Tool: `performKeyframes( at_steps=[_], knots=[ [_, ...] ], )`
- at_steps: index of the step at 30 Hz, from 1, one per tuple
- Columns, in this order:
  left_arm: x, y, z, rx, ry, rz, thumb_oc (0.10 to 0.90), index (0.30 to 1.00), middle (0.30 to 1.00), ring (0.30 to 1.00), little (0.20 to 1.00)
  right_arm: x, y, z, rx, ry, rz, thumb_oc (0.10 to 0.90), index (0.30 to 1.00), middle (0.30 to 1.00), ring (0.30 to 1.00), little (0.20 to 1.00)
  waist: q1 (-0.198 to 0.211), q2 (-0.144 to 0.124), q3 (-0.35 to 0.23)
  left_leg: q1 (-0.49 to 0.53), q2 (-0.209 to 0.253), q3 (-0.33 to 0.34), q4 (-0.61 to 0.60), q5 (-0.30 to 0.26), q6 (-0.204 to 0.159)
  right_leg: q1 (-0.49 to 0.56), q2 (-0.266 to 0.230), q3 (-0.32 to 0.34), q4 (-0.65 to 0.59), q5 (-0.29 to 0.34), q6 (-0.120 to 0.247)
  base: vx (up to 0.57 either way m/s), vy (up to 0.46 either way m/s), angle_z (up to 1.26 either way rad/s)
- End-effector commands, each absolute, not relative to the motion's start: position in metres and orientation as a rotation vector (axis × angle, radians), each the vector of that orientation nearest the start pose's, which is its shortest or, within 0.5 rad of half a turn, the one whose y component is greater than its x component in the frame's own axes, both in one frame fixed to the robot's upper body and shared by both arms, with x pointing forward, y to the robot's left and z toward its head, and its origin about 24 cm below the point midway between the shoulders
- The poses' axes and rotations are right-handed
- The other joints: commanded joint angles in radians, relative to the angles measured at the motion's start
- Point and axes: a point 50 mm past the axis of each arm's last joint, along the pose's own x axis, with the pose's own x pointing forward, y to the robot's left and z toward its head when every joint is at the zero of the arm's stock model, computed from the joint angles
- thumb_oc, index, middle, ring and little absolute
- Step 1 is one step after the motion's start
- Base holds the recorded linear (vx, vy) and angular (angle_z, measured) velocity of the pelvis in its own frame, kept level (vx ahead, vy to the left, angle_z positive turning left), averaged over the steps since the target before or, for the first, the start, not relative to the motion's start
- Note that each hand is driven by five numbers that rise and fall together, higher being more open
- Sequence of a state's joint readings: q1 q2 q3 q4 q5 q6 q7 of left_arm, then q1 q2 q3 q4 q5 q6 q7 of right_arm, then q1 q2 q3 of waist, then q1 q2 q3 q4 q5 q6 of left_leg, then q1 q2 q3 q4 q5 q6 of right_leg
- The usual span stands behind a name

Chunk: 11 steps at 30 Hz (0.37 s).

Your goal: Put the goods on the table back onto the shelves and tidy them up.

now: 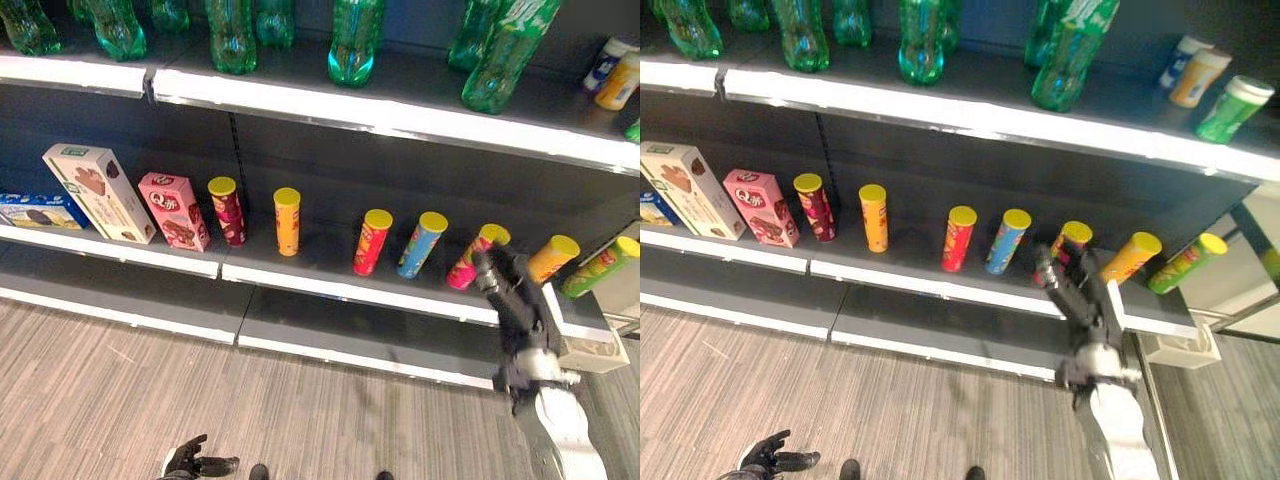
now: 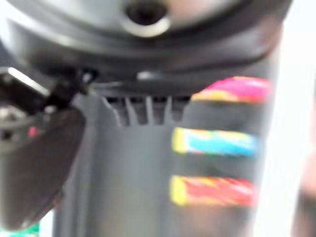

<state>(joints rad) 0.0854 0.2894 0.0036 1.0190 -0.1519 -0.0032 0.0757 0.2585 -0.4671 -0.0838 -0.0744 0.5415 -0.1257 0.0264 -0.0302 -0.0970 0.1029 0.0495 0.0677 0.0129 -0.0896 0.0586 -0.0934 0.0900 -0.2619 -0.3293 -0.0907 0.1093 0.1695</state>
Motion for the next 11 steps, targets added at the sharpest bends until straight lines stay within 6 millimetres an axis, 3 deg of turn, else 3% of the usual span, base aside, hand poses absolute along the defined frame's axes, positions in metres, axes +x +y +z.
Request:
performKeyframes(
  at_steps=[1,3,4,5,6,8,9,10,11],
  knots=[
    [0.117,0.279,-0.133,0.231,1.006,0.267,0.8,0.9,0.9,0.9,0.9,0.209,-0.265,0.066,0.002,-0.037,0.085,0.8,0.9,0.9,0.9,0.9,0.011,0.024,-0.049,0.008,0.046,0.048,0.002,-0.023,-0.026,0.002,-0.03,-0.015,0.047,-0.001,0.043,0.03,-0.006,-0.09],
    [0.118,0.276,-0.133,0.228,0.992,0.254,0.8,0.9,0.9,0.9,0.9,0.197,-0.27,0.025,0.049,0.136,0.043,0.8,0.9,0.9,0.9,0.9,0.01,0.025,-0.052,0.014,0.046,0.05,0.002,-0.025,-0.025,0.007,-0.03,-0.014,0.046,-0.002,0.042,0.02,-0.001,-0.05],
    [0.118,0.276,-0.133,0.228,0.992,0.255,0.8,0.9,0.9,0.9,0.9,0.197,-0.27,0.025,0.049,0.135,0.043,0.8,0.9,0.9,0.9,0.9,0.01,0.025,-0.051,0.014,0.046,0.051,0.002,-0.025,-0.025,0.008,-0.03,-0.014,0.046,-0.002,0.042,0.01,-0.004,-0.04],
    [0.118,0.276,-0.133,0.228,0.986,0.248,0.8,0.9,0.9,0.9,0.9,0.19,-0.27,0.012,0.047,0.201,0.053,0.8,0.9,0.9,0.9,0.9,0.01,0.024,-0.052,0.016,0.047,0.052,0.002,-0.026,-0.025,0.009,-0.03,-0.011,0.044,-0.001,0.043,0.02,-0.003,-0.04],
    [0.147,0.277,-0.123,0.194,0.931,0.245,0.8,0.9,0.9,0.9,0.9,0.176,-0.271,-0.025,-0.037,0.401,0.061,0.8,0.9,0.9,0.9,0.9,-0.005,0.026,-0.062,0.023,0.048,0.065,0.002,-0.029,-0.024,0.004,-0.029,0.0,0.044,-0.001,0.043,0.02,-0.008,-0.05],
    [0.116,0.28,-0.133,0.189,0.981,0.248,0.8,0.9,0.9,0.9,0.9,0.149,-0.269,-0.062,-0.008,0.569,0.009,0.8,0.9,0.9,0.9,0.9,0.012,0.018,-0.058,0.024,0.047,0.056,0.002,-0.028,-0.025,0.012,-0.027,-0.007,0.04,-0.005,0.044,0.01,-0.018,-0.23],
    [0.119,0.281,-0.119,0.179,0.887,0.231,0.8,0.9,0.9,0.9,0.9,0.135,-0.276,-0.071,-0.001,0.614,-0.046,0.8,0.9,0.9,0.9,0.9,0.024,0.021,-0.053,0.024,0.046,0.047,0.002,-0.03,-0.022,0.019,-0.028,-0.016,0.039,-0.006,0.045,0.0,-0.013,-0.18],
    [0.119,0.281,-0.119,0.179,0.887,0.231,0.8,0.9,0.9,0.9,0.9,0.135,-0.276,-0.071,-0.001,0.614,-0.046,0.8,0.9,0.9,0.9,0.9,0.024,0.021,-0.053,0.024,0.046,0.047,0.002,-0.03,-0.022,0.019,-0.028,-0.016,0.039,-0.006,0.045,0.0,0.0,0.0],
    [0.085,0.27,-0.134,0.198,0.983,0.221,0.8,0.9,0.9,0.9,0.9,0.099,-0.264,-0.115,-0.016,0.847,-0.11,0.8,0.9,0.9,0.9,0.9,0.034,0.024,-0.044,0.025,0.045,0.039,0.002,-0.028,-0.019,0.025,-0.032,-0.022,0.041,-0.005,0.05,-0.02,-0.008,0.15]
  ],
)
